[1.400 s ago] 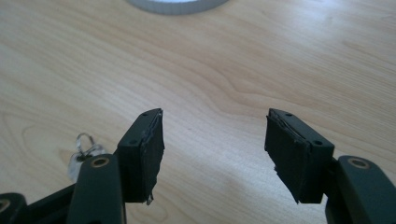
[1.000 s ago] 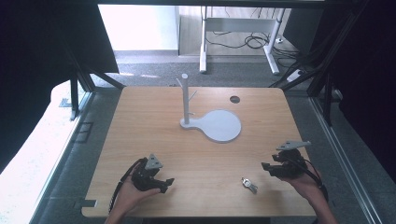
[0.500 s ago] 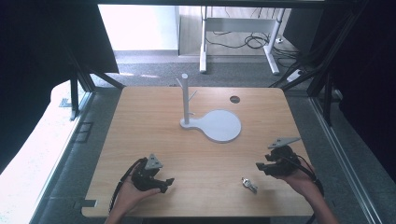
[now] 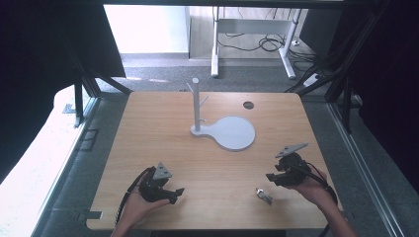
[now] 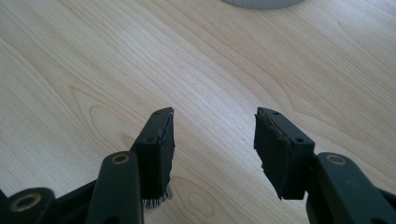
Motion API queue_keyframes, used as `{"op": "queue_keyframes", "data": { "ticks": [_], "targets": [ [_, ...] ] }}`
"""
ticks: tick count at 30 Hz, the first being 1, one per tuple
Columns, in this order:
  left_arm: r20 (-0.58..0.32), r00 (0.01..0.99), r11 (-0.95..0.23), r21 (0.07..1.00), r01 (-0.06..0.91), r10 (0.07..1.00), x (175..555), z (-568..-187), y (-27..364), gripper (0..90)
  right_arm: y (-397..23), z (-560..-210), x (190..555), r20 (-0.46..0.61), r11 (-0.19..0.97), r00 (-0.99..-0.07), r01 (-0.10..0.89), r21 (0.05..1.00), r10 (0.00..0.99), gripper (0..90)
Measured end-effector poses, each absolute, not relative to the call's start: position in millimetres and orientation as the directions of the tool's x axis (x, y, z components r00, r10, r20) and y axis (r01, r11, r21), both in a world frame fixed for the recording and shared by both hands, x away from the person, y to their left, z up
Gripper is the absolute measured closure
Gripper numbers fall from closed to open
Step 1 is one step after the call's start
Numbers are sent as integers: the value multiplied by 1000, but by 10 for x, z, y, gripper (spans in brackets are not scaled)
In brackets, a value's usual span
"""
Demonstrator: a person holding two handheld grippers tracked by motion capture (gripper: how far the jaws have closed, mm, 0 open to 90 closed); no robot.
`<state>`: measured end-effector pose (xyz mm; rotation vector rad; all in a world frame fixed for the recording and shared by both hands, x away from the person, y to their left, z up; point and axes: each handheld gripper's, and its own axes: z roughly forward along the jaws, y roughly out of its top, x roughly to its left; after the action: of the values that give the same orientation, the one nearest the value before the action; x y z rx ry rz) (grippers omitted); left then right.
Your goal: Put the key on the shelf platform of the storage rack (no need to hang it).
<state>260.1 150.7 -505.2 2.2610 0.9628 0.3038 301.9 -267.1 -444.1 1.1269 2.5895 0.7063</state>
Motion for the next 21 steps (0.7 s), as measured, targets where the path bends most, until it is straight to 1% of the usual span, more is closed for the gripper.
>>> {"op": "queue_keyframes", "data": {
  "ticks": [10,17,21],
  "targets": [
    [-33,706,-520,652,552,708,2597,-5051,1497,222,-2572,-4512,3037,-27,618,-695,619,485,718,500],
    [-32,708,-522,653,549,706,2595,-5049,1496,222,-2476,-4565,3048,-21,650,-721,611,452,693,551],
    [-32,707,-524,648,552,706,2599,-5058,1495,222,-2418,-4589,3033,-35,672,-737,595,442,675,559]
  ]
}}
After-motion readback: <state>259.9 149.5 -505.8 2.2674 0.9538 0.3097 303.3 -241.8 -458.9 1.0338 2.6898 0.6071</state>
